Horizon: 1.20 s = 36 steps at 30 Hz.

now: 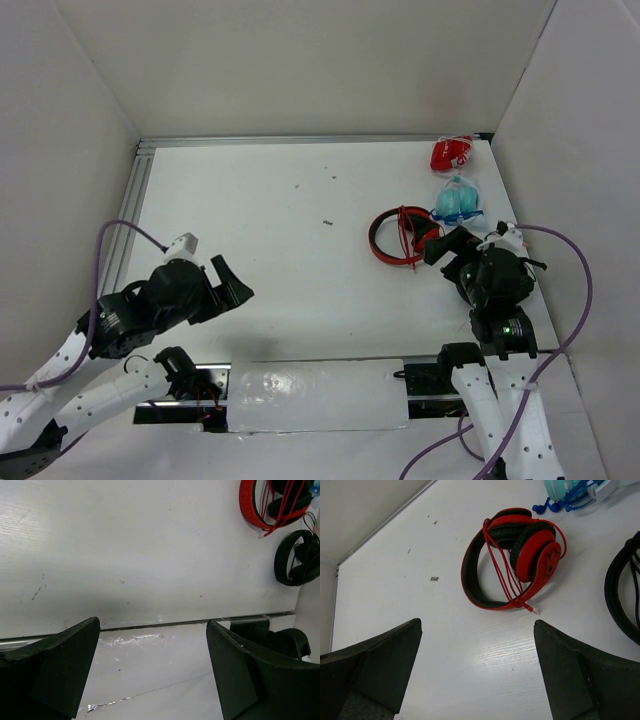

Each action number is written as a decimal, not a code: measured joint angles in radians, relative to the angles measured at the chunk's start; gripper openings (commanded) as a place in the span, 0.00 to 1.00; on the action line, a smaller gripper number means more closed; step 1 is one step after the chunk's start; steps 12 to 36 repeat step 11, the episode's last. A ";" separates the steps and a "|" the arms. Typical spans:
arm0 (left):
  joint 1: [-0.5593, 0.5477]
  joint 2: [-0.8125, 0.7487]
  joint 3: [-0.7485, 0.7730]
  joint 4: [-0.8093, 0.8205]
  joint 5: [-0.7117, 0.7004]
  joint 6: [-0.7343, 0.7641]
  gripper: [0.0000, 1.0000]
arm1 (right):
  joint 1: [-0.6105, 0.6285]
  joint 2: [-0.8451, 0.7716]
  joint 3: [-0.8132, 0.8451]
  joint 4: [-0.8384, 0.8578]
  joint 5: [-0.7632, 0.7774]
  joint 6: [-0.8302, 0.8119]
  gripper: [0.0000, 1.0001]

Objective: Wrap the headphones

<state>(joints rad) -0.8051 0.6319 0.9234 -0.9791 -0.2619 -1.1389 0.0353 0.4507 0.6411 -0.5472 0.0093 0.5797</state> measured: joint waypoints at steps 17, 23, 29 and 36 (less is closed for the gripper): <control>-0.095 -0.064 -0.031 -0.067 -0.079 -0.077 0.99 | 0.000 -0.101 -0.013 -0.030 0.109 0.019 1.00; -0.095 -0.064 -0.031 -0.067 -0.079 -0.077 0.99 | 0.000 -0.101 -0.013 -0.030 0.109 0.019 1.00; -0.095 -0.064 -0.031 -0.067 -0.079 -0.077 0.99 | 0.000 -0.101 -0.013 -0.030 0.109 0.019 1.00; -0.095 -0.064 -0.031 -0.067 -0.079 -0.077 0.99 | 0.000 -0.101 -0.013 -0.030 0.109 0.019 1.00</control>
